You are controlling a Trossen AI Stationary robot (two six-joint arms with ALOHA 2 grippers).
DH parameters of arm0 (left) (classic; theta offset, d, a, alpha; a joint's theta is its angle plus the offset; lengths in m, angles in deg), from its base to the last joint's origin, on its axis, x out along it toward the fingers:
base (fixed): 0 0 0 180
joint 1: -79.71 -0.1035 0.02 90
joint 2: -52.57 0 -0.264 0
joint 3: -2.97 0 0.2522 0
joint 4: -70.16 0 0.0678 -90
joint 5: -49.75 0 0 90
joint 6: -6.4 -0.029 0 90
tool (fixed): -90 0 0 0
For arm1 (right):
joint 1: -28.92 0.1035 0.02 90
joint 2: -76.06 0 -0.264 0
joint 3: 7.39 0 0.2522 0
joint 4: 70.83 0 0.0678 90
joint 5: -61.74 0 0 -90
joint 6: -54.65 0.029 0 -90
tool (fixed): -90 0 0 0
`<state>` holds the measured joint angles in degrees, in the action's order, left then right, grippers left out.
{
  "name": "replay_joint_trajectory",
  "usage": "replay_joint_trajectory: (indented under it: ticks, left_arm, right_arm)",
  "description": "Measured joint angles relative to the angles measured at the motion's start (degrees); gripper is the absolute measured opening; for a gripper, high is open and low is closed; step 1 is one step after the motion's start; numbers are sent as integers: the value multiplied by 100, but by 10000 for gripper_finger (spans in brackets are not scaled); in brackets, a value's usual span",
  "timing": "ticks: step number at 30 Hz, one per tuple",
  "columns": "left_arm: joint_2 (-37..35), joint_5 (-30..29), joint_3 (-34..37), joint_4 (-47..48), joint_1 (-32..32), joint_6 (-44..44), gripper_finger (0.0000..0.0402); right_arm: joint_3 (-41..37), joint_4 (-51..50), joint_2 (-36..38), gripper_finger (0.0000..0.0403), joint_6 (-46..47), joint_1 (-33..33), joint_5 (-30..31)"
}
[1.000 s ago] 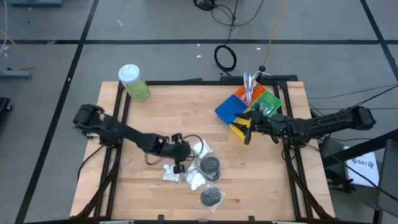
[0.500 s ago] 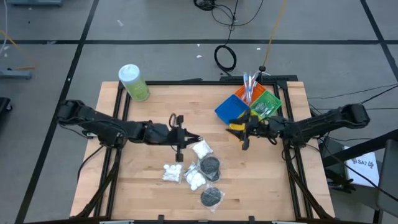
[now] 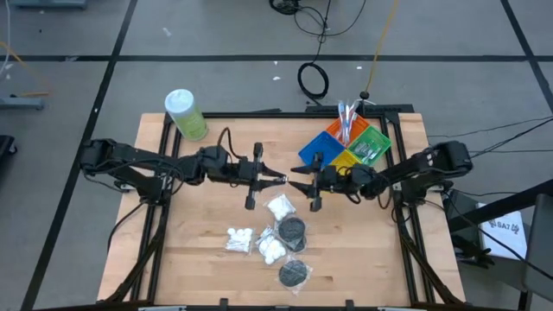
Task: Pick & Place Travel size toiletries
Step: Put the nail cutter into the green bin
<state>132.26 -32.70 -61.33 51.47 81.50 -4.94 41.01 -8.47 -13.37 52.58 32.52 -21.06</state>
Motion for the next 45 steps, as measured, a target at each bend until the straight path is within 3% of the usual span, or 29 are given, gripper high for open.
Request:
replay_joint_trajectory:
  ticks: [6, 17, 22, 27, 32, 36, 42, 45]
  left_arm:
    - [1, 15, 0, 65, -64, 38, 33]
    - [-1, 164, 0, 114, -53, 3, 33]
    - [-1, 162, -2, 165, -53, -5, 33]
    - [-2, 143, -2, 268, -51, 30, 33]
    - [-5, 149, -6, 354, -53, 363, 34]
    - [-5, 42, -14, 557, -48, 825, 75]
    - [-26, -1554, -323, 1228, 246, 683, 172]
    - [-38, -2026, -549, 1589, 407, 331, 221]
  right_arm:
    - [715, -311, -400, 182, -19, 2, -737]
    - [1191, -576, -627, 170, -221, 0, -750]
    - [1191, -591, -627, 128, -312, 0, -748]
    - [1191, -628, -627, 47, -574, 0, -746]
    - [1191, -663, -627, 38, -749, -4, -737]
    - [1191, -979, -627, 38, -676, -13, -734]
    - [1191, -1596, -622, 38, -676, -37, -358]
    - [1191, -2138, -581, 38, -756, -52, -18]
